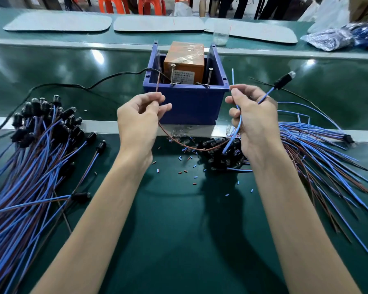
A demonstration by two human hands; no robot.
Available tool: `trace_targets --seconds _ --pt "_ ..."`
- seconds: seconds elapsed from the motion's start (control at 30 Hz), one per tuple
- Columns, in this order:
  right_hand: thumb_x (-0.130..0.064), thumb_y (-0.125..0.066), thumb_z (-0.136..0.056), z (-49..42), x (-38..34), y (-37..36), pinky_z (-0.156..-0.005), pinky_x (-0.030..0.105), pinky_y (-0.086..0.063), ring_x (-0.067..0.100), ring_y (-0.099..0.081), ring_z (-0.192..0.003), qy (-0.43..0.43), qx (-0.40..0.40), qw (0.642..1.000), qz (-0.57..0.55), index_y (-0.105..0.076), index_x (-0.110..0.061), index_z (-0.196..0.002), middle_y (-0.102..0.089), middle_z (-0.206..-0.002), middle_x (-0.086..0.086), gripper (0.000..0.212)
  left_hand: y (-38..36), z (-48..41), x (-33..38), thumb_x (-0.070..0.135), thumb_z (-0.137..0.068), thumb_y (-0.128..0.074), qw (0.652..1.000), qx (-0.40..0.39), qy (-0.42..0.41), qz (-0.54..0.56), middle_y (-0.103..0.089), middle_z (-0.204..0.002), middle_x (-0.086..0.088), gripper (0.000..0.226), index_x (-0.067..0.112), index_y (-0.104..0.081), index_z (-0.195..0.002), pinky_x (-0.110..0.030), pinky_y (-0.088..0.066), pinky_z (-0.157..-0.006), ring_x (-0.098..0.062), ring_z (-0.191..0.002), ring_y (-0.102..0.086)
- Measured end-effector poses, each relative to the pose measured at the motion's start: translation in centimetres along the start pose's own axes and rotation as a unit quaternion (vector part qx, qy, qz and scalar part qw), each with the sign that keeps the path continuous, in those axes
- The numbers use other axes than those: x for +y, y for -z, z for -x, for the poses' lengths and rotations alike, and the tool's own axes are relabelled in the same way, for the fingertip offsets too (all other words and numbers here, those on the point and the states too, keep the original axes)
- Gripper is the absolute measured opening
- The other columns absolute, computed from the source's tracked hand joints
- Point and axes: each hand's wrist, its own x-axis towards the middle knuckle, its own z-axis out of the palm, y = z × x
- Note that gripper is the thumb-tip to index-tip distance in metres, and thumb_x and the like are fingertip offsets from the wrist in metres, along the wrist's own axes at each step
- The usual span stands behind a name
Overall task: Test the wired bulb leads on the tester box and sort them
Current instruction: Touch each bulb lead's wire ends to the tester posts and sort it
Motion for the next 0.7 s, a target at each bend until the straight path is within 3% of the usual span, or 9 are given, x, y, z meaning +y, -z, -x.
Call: trace_targets --seconds 0.07,0.2,0.3,0.43,0.7 --pt "-0.002 -0.053 -0.094 -0.2 0.0 0.1 -0.042 0.011 -0.03 0.002 -0.039 -0.043 -0.005 -0.001 1.0 -0.001 -0.065 -0.01 -0.086 -0.059 -0.067 0.0 0.017 0.0 0.0 0.0 -0.003 -0.094 -0.05 1.0 -0.011 0.005 -0.008 -0.066 -0.094 0.002 0.021 0.011 -0.065 -0.097 -0.013 -0.05 -0.067 -0.004 -0.072 -0.07" --pt "0.004 -0.047 -0.091 -0.5 -0.1 0.2 -0.042 0.014 -0.029 0.004 -0.04 -0.048 -0.009 -0.021 1.0 -0.005 -0.063 -0.005 -0.106 -0.061 -0.079 0.003 0.023 0.1 0.1 -0.2 -0.01 -0.092 -0.047 0.997 -0.049 0.01 -0.058 -0.06 -0.115 0.001 0.039 0.009 -0.055 -0.125 -0.014 -0.051 -0.061 -0.004 -0.075 -0.07" --pt "0.004 -0.041 -0.096 -0.5 0.1 0.2 -0.046 0.012 -0.033 0.003 -0.041 -0.048 0.006 -0.036 0.999 0.014 -0.057 -0.009 -0.113 -0.067 -0.085 0.002 0.027 0.1 0.3 -0.2 -0.009 -0.094 -0.047 0.997 -0.055 0.008 -0.058 -0.064 -0.112 -0.004 0.045 0.007 -0.045 -0.136 -0.015 -0.052 -0.064 -0.009 -0.073 -0.071" --pt "0.001 -0.043 -0.096 -0.4 0.5 0.4 -0.047 0.013 -0.033 0.003 -0.041 -0.046 0.006 -0.044 0.998 0.039 -0.052 -0.012 -0.102 -0.071 -0.081 0.002 0.017 0.2 0.1 -0.1 -0.003 -0.093 -0.054 0.998 -0.034 -0.001 -0.048 -0.071 -0.095 -0.008 0.036 0.004 -0.054 -0.129 -0.016 -0.053 -0.068 -0.013 -0.076 -0.073" --pt "-0.009 -0.051 -0.097 -0.6 1.0 0.3 -0.047 0.013 -0.035 0.0 -0.046 -0.049 0.008 -0.043 0.996 0.077 -0.065 -0.014 -0.096 -0.072 -0.075 -0.008 0.015 0.2 0.2 -0.3 -0.001 -0.094 -0.055 0.998 -0.043 0.002 -0.048 -0.071 -0.09 -0.005 0.024 0.004 -0.062 -0.116 -0.014 -0.053 -0.068 -0.009 -0.073 -0.072"
